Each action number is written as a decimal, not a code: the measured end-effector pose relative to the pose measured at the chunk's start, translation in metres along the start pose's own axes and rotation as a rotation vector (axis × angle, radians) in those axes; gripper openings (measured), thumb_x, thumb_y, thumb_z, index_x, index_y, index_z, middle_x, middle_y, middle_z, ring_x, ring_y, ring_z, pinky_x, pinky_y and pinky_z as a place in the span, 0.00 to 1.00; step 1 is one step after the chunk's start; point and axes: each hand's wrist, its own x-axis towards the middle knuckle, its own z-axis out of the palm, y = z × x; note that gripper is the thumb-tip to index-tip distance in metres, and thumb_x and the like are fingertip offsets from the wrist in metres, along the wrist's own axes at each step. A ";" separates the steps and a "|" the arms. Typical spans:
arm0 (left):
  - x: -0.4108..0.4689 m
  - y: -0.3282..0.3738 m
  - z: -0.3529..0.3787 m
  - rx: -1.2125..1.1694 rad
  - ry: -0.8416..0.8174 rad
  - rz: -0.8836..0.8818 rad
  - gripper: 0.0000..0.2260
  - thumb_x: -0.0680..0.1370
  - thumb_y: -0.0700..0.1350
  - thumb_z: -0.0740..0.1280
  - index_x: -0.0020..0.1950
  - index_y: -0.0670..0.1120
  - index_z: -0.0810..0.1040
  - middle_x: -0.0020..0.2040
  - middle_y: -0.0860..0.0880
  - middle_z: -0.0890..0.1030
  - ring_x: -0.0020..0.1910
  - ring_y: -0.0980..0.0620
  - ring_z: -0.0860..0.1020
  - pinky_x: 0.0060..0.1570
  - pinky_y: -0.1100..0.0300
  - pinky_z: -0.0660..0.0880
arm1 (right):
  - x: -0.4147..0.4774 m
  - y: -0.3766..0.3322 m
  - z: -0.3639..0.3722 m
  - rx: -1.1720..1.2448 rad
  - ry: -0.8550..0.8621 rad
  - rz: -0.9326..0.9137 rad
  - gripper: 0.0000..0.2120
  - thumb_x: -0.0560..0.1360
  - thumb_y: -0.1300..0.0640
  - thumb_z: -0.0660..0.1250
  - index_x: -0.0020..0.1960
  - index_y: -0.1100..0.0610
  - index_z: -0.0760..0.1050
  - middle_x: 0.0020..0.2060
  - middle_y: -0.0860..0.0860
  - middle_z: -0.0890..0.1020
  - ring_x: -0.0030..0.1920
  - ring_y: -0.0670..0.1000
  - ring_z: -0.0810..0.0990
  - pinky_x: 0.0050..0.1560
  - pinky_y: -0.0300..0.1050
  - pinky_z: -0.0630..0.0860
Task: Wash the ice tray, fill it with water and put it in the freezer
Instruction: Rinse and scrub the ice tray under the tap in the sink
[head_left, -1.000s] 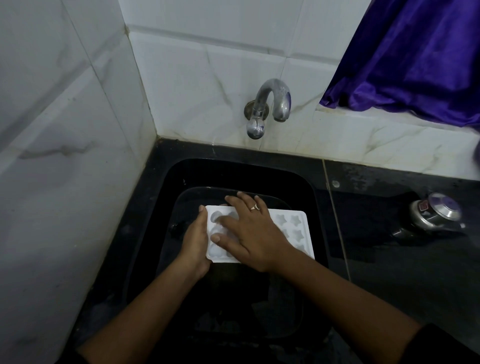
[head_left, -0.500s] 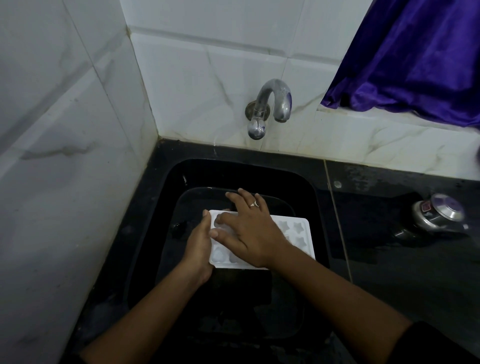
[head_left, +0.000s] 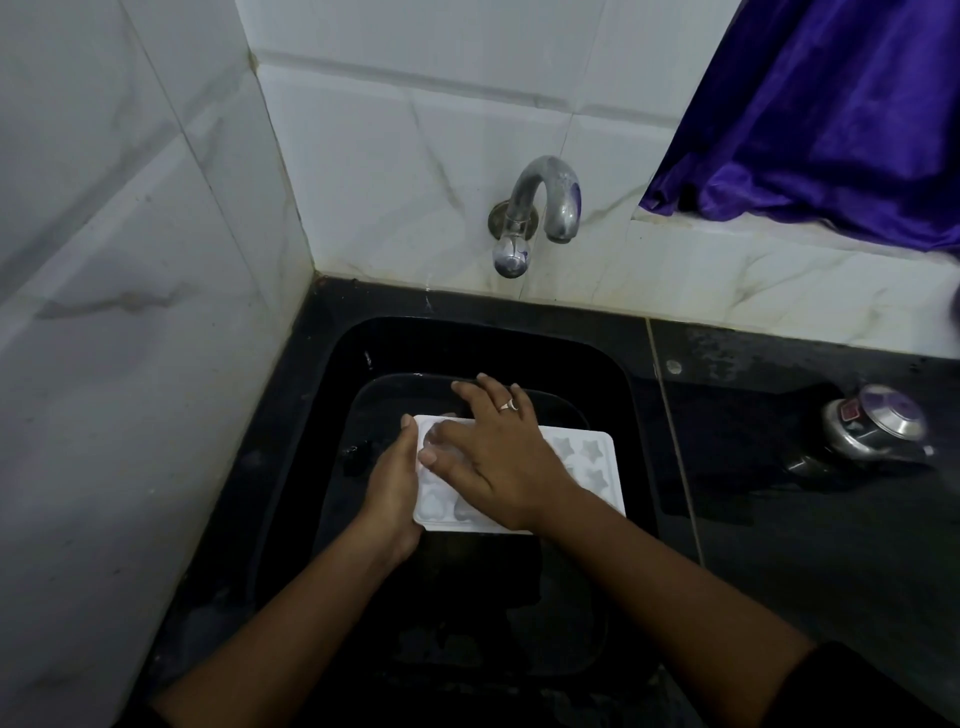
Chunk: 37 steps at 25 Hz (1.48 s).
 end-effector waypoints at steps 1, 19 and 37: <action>0.001 0.001 -0.001 -0.003 -0.003 0.001 0.25 0.86 0.62 0.56 0.56 0.44 0.84 0.44 0.42 0.89 0.40 0.45 0.89 0.41 0.52 0.83 | -0.001 0.003 0.000 -0.005 0.003 0.001 0.31 0.81 0.29 0.45 0.66 0.42 0.78 0.78 0.55 0.67 0.82 0.57 0.55 0.80 0.65 0.47; 0.006 -0.002 -0.001 -0.024 -0.001 -0.005 0.26 0.85 0.63 0.56 0.60 0.44 0.84 0.49 0.41 0.89 0.45 0.44 0.89 0.46 0.50 0.82 | -0.003 -0.009 0.003 -0.009 -0.025 -0.030 0.32 0.82 0.32 0.45 0.67 0.50 0.77 0.79 0.56 0.66 0.82 0.58 0.55 0.80 0.65 0.49; 0.017 -0.001 -0.010 -0.063 0.019 -0.047 0.29 0.84 0.66 0.55 0.62 0.44 0.84 0.55 0.40 0.88 0.53 0.41 0.88 0.53 0.47 0.82 | -0.020 -0.014 0.007 0.031 -0.027 -0.065 0.27 0.82 0.31 0.49 0.66 0.44 0.77 0.81 0.54 0.62 0.83 0.58 0.48 0.81 0.65 0.44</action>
